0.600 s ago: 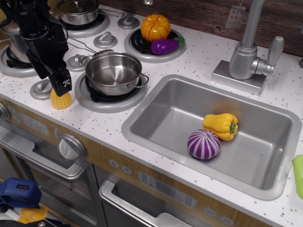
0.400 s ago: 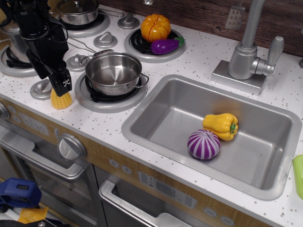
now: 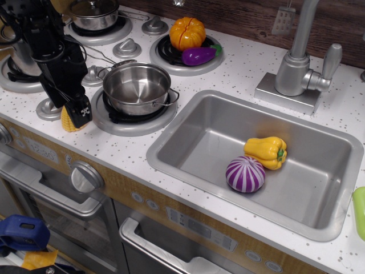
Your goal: Put corn in pan which is on stove
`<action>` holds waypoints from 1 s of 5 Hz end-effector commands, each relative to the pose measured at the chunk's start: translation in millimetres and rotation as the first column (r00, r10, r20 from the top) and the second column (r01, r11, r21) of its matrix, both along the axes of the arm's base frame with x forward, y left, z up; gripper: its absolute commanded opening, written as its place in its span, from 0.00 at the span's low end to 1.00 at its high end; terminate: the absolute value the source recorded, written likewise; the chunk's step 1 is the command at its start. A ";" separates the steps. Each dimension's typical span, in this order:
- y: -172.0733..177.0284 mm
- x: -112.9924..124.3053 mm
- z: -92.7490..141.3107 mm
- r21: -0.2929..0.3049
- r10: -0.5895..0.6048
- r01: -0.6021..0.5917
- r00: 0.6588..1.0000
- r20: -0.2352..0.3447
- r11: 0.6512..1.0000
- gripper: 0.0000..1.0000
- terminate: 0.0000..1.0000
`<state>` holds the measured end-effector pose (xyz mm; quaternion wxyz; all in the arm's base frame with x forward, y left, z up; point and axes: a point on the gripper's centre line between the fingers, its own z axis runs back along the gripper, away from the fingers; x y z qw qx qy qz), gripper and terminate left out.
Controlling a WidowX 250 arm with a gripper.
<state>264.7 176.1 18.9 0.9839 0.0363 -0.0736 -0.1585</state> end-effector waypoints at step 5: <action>3.5 15.4 80.2 0.146 -0.016 0.015 1.000 0.006 0.989 0.00 0.00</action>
